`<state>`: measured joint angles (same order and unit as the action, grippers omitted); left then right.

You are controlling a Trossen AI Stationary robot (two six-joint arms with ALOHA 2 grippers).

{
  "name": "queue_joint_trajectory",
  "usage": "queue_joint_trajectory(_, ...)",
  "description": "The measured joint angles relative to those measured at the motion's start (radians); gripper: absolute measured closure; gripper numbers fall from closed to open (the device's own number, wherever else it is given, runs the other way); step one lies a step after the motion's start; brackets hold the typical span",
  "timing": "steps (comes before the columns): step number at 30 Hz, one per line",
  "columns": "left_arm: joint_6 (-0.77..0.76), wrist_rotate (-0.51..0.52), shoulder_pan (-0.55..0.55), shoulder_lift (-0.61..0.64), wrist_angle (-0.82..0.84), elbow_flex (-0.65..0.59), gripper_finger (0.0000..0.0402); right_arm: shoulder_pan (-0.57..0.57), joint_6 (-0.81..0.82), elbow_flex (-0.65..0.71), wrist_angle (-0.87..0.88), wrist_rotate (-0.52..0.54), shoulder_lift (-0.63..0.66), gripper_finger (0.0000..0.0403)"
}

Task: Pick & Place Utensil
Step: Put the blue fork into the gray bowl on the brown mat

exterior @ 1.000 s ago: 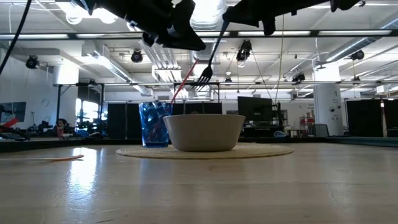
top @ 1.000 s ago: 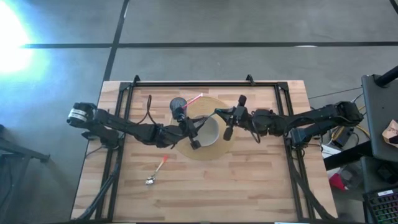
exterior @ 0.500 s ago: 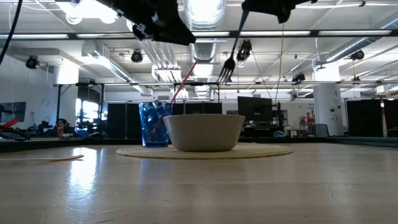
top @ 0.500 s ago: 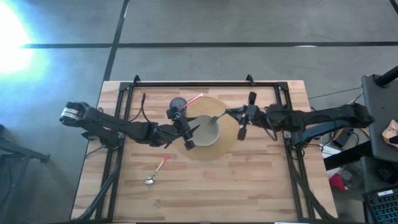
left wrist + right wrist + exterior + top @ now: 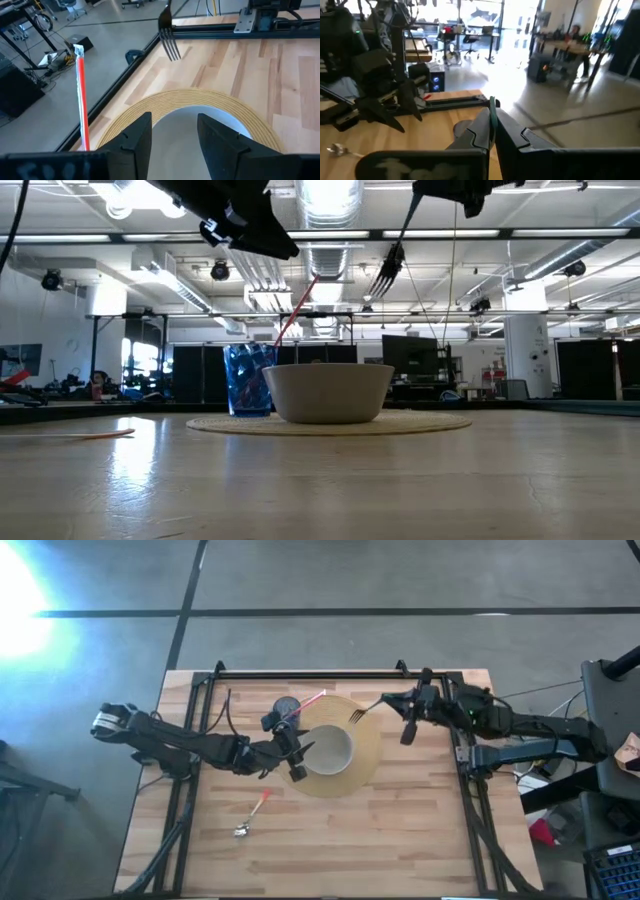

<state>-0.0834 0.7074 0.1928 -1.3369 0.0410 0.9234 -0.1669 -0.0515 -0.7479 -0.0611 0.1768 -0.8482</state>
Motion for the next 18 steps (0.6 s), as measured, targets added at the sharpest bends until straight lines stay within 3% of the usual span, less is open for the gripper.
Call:
queue_joint_trajectory(8, 0.0, 0.0, 0.0, 0.0, 0.002, 0.0, 0.025, -0.212, 0.198, 0.006, 0.006, -0.257, -0.076, 0.0394)
queue_joint_trajectory(13, 0.0, 0.0, 0.0, 0.0, 0.005, 0.0, 0.025, -0.284, 0.292, 0.011, -0.028, -0.348, -0.155, 0.0394)
queue_joint_trajectory(18, 0.0, 0.0, 0.0, 0.0, 0.005, 0.0, 0.025, -0.343, 0.384, 0.011, -0.114, -0.521, -0.236, 0.0394)
